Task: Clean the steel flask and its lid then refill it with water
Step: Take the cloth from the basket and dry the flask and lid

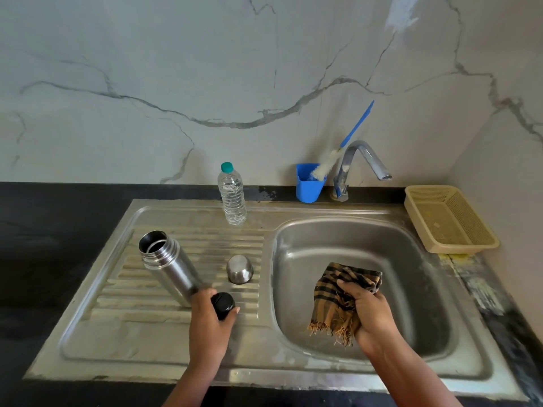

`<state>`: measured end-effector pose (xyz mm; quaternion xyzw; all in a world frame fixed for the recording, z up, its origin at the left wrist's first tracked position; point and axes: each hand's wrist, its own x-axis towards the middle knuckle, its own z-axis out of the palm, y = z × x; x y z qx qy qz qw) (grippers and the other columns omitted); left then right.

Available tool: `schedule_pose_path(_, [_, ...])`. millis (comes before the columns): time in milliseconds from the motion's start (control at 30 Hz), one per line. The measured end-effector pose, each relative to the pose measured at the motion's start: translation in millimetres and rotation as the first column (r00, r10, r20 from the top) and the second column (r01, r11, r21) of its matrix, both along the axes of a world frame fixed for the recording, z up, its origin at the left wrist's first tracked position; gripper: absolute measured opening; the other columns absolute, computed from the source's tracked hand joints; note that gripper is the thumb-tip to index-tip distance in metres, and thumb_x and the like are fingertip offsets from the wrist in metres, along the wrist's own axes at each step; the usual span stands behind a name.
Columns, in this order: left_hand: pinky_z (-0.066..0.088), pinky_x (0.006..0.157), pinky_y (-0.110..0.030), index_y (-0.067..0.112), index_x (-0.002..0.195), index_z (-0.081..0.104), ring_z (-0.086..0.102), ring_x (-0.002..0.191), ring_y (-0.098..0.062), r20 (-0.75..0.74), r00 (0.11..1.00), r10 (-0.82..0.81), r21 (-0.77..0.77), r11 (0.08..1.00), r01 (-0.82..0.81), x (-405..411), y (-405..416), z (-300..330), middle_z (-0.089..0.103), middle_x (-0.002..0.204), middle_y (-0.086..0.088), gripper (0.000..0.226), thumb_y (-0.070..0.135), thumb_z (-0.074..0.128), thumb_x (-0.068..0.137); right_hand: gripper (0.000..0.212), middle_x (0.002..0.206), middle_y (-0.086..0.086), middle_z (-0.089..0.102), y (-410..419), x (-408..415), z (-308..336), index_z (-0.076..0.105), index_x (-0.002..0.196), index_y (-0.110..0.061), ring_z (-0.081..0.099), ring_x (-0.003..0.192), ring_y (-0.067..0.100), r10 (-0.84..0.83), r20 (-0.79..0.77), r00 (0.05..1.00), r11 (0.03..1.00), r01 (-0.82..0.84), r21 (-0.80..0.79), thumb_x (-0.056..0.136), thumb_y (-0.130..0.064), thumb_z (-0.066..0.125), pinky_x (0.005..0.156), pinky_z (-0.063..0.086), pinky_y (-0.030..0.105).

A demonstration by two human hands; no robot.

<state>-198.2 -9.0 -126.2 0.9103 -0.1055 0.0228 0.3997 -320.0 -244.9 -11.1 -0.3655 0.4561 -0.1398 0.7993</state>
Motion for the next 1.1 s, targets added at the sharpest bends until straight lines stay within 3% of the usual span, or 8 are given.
schedule_pose_path(200, [0.049, 0.087, -0.036, 0.014, 0.108, 0.055, 0.052, 0.108, -0.023, 0.066, 0.993, -0.100, 0.001, 0.995, 0.100, 0.2, 2.6, 6.9, 0.047, 0.117, -0.002, 0.056, 0.004, 0.088, 0.065, 0.017, 0.081, 0.019, 0.074, -2.8, -5.7, -1.3, 0.060, 0.107, 0.000, 0.073, 0.068, 0.034, -0.020, -0.007, 1.000, 1.000, 0.020, 0.005, 0.091, 0.003, 0.059, 0.057, 0.058, 0.042])
schedule_pose_path(333, [0.034, 0.100, -0.036, 0.017, 0.080, 0.066, 0.042, 0.125, -0.019, 0.226, 0.939, -0.258, 0.023, 0.965, 0.260, 12.5, -11.2, 24.5, 0.048, 0.129, -0.005, 0.026, -0.004, 0.077, 0.070, 0.015, 0.081, 0.019, 0.074, -4.8, -10.6, -2.8, 0.060, 0.105, -0.001, 0.073, 0.068, 0.034, -0.037, -0.021, 0.999, 0.999, 0.037, 0.007, 0.091, 0.003, 0.059, 0.056, 0.058, 0.040])
schedule_pose_path(500, [0.038, 0.094, -0.035, 0.012, 0.071, 0.065, 0.054, 0.114, -0.026, 0.246, 0.925, -0.290, 0.084, 0.957, 0.278, 57.8, -43.5, 33.7, 0.057, 0.116, -0.008, 0.013, 0.014, 0.059, 0.083, 0.013, 0.079, 0.019, 0.074, -5.7, -16.9, -2.1, 0.061, 0.104, -0.001, 0.073, 0.063, 0.033, -0.051, -0.037, 0.998, 0.999, 0.052, 0.009, 0.091, 0.003, 0.059, 0.050, 0.056, 0.037])
schedule_pose_path(567, [0.043, 0.092, -0.037, 0.008, 0.070, 0.067, 0.058, 0.104, -0.031, 0.214, 0.930, -0.299, 0.169, 0.949, 0.266, 74.4, -53.8, 28.9, 0.061, 0.111, -0.013, 0.030, 0.025, 0.047, 0.084, 0.012, 0.078, 0.019, 0.074, -6.5, -20.4, -1.1, 0.061, 0.102, -0.002, 0.072, 0.062, 0.033, -0.059, -0.044, 0.997, 0.998, 0.059, 0.010, 0.091, 0.003, 0.059, 0.049, 0.056, 0.037])
schedule_pose_path(700, [0.048, 0.080, -0.040, 0.005, 0.092, 0.065, 0.058, 0.096, -0.035, 0.134, 0.936, -0.325, 0.359, 0.896, 0.260, 93.4, -64.4, 19.1, 0.059, 0.104, -0.012, 0.020, 0.024, 0.067, 0.087, 0.010, 0.080, 0.020, 0.072, -8.3, -26.9, -0.6, 0.061, 0.100, -0.002, 0.071, 0.062, 0.032, -0.076, -0.067, 0.995, 0.997, 0.077, 0.007, 0.091, 0.003, 0.059, 0.050, 0.056, 0.035])
schedule_pose_path(800, [0.048, 0.086, -0.039, 0.018, 0.125, 0.050, 0.052, 0.111, -0.030, -0.087, 0.954, -0.286, 0.571, 0.771, 0.283, 94.5, -71.1, 17.7, 0.050, 0.123, -0.006, 0.064, 0.060, 0.068, 0.081, 0.012, 0.084, 0.021, 0.072, -11.1, -32.8, -3.7, 0.061, 0.102, -0.002, 0.071, 0.068, 0.035, -0.098, -0.091, 0.991, 0.995, 0.099, 0.006, 0.091, 0.003, 0.059, 0.054, 0.056, 0.038])
schedule_pose_path(900, [0.046, 0.093, -0.040, 0.020, 0.131, 0.044, 0.051, 0.118, -0.029, -0.180, 0.964, -0.194, 0.671, 0.693, 0.264, 92.5, -76.0, 19.3, 0.050, 0.130, -0.008, 0.070, 0.064, 0.066, 0.080, 0.015, 0.084, 0.022, 0.073, -12.5, -37.4, -7.1, 0.062, 0.104, -0.001, 0.071, 0.070, 0.037, -0.118, -0.109, 0.987, 0.993, 0.119, 0.005, 0.090, 0.003, 0.060, 0.054, 0.057, 0.040])
schedule_pose_path(1100, [0.050, 0.076, -0.036, 0.016, 0.110, 0.051, 0.061, 0.095, -0.028, -0.155, 0.986, -0.064, 0.425, 0.896, 0.125, 85.0, -83.7, 42.9, 0.061, 0.102, -0.004, 0.051, 0.047, 0.075, 0.078, 0.015, 0.078, 0.022, 0.074, -8.7, -39.7, -8.1, 0.062, 0.104, 0.002, 0.071, 0.065, 0.037, -0.116, -0.111, 0.987, 0.993, 0.119, 0.021, 0.089, 0.004, 0.059, 0.059, 0.057, 0.041])
